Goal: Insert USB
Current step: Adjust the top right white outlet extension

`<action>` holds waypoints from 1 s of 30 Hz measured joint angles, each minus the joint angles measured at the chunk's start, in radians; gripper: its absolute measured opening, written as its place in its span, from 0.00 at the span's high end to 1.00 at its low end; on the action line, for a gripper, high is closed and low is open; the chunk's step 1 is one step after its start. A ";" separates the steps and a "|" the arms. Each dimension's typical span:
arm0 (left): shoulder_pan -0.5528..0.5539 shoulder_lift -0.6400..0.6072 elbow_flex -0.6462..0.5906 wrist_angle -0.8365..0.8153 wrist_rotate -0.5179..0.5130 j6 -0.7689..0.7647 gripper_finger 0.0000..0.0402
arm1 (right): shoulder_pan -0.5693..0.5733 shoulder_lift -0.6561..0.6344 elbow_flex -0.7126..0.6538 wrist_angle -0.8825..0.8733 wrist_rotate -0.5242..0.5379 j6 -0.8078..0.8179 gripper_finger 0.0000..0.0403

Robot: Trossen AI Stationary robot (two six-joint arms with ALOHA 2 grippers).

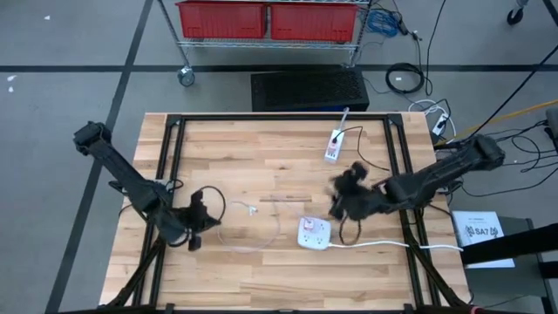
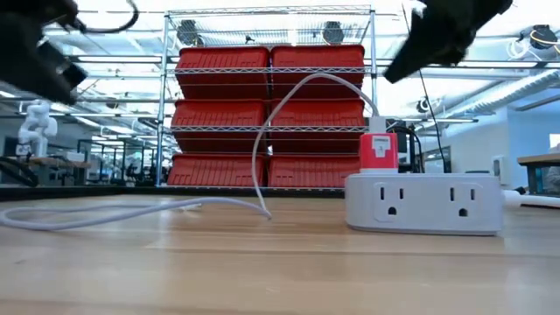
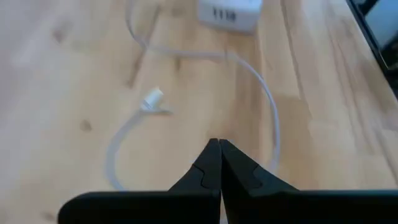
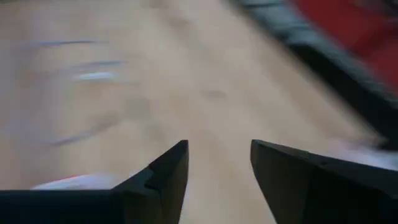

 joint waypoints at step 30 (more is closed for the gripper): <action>0.567 -0.292 -0.322 0.649 0.334 0.563 1.00 | -0.898 0.118 -0.528 0.733 -0.285 -0.008 1.00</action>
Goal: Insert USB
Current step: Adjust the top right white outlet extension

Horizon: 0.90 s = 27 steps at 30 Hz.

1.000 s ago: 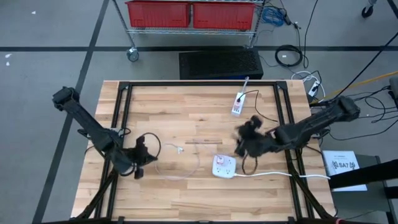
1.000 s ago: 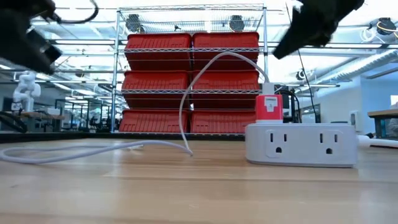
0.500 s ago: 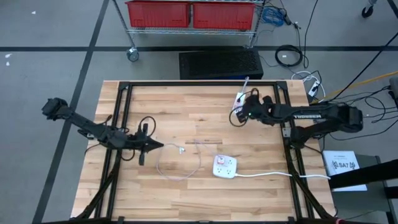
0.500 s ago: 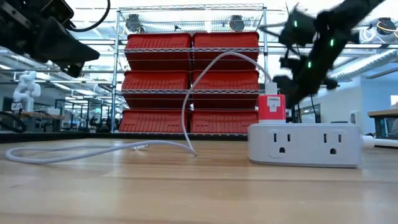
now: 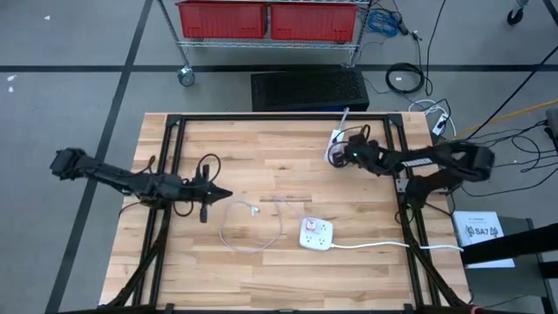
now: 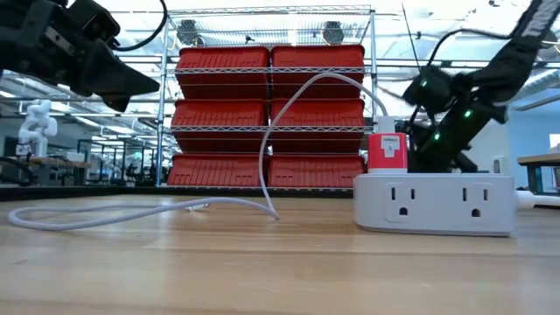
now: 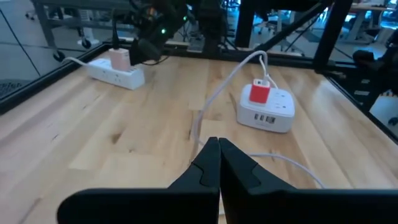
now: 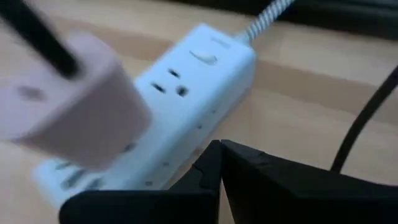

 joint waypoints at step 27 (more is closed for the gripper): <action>0.111 0.000 0.001 0.084 0.108 0.055 1.00 | 0.247 0.088 0.171 0.078 -0.428 -0.446 1.00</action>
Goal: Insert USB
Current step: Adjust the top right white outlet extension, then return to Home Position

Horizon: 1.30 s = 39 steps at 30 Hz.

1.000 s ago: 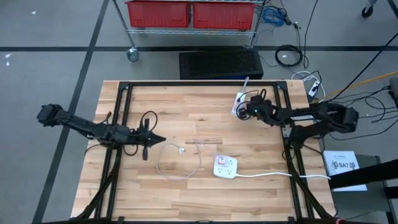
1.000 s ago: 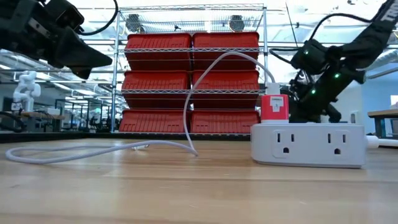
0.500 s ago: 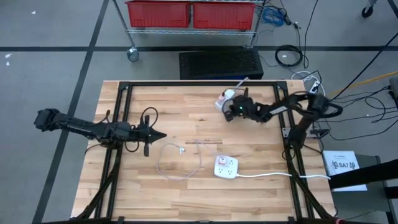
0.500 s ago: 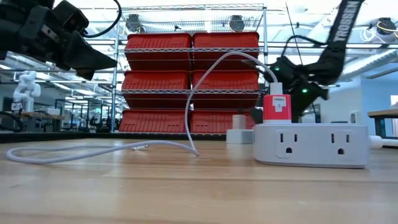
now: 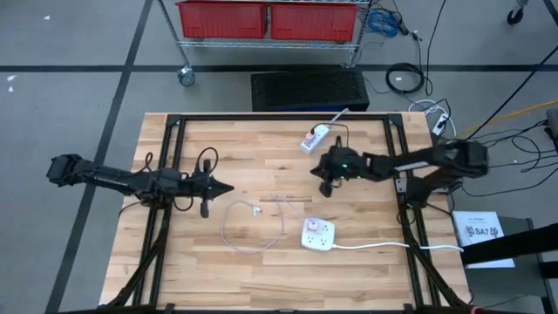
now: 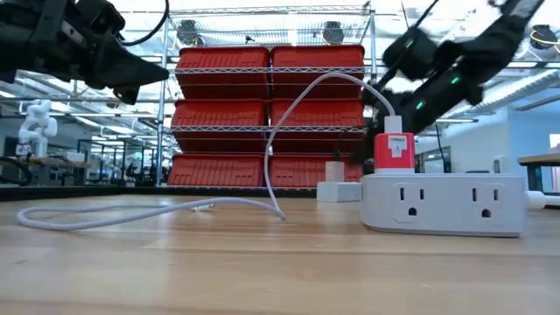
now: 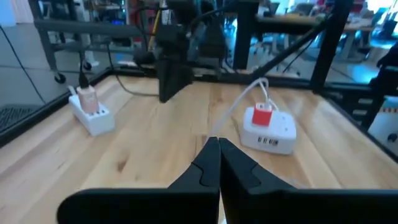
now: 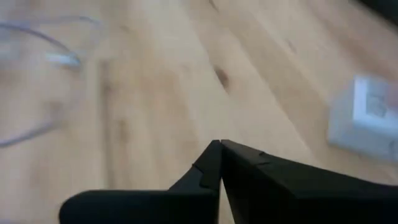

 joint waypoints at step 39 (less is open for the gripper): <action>0.562 -0.459 -0.045 -0.224 0.397 0.151 1.00 | -0.064 -1.434 -0.405 -0.278 -0.190 -0.115 1.00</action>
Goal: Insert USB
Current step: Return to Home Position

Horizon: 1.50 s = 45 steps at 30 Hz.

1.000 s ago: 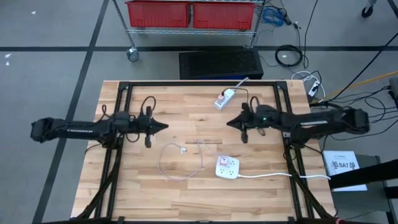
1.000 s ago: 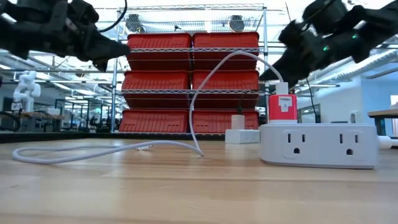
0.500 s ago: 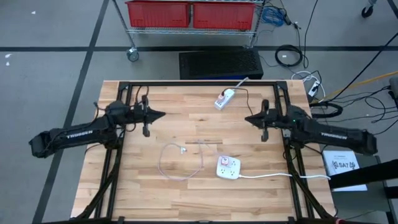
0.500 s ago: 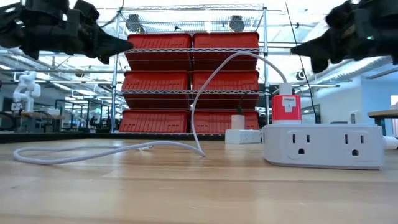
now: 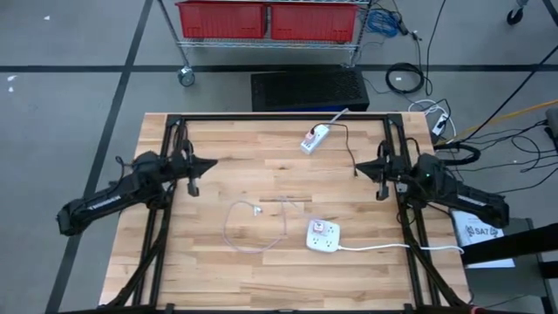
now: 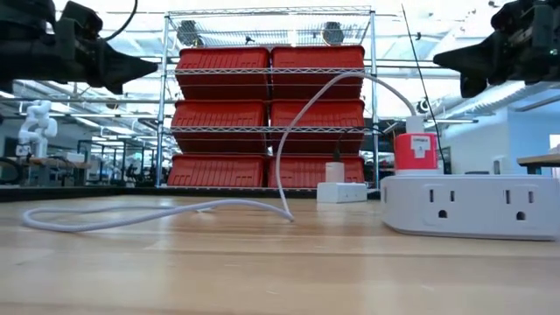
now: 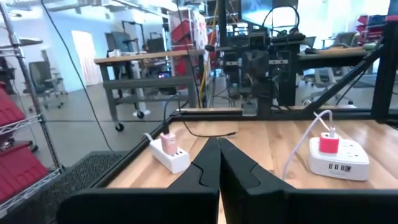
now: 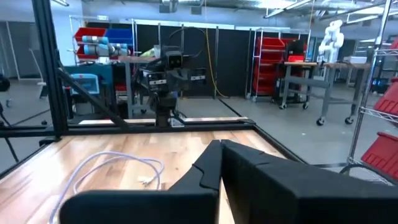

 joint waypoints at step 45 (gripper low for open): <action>-0.010 0.033 -0.069 -0.087 -0.227 -0.055 0.95 | 0.000 0.138 -0.084 -0.010 0.204 -0.103 1.00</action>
